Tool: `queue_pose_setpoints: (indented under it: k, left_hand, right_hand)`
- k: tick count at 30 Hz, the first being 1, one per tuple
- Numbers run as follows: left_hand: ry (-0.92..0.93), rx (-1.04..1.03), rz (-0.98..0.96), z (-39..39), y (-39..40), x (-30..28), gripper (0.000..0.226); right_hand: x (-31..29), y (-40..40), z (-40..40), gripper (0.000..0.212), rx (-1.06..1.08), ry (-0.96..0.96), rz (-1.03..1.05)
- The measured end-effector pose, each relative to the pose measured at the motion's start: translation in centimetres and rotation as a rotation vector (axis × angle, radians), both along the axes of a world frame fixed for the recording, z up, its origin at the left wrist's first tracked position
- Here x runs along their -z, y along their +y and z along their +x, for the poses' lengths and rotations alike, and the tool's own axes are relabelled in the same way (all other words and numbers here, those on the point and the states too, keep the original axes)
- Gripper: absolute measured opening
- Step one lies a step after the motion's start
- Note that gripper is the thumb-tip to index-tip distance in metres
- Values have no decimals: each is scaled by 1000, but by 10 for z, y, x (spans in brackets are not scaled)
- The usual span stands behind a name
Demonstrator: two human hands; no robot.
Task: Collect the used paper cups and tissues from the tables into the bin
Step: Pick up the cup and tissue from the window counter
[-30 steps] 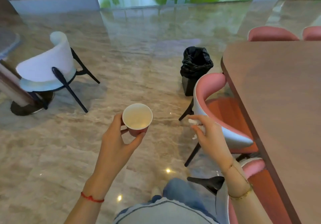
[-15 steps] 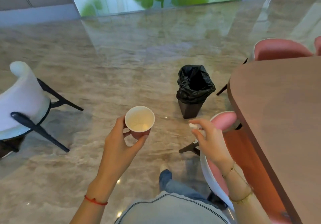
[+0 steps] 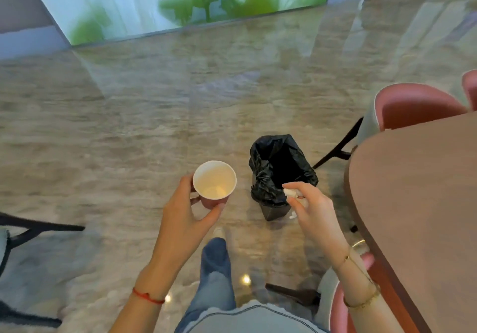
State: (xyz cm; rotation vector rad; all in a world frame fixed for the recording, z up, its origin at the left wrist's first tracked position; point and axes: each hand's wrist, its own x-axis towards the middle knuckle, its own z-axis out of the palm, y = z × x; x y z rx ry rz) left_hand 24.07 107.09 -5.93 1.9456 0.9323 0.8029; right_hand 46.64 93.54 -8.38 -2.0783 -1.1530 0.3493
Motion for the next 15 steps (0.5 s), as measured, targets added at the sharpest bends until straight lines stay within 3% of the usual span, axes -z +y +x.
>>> queue_pose_setpoints:
  k: [10, 15]
  left_hand:
    - [97, 371, 56, 181, 206, 29, 71]
    - [200, 519, 86, 278, 268, 54, 66]
  right_hand:
    - [39, 134, 122, 29, 384, 154, -19]
    - [57, 176, 173, 32, 536, 198, -78]
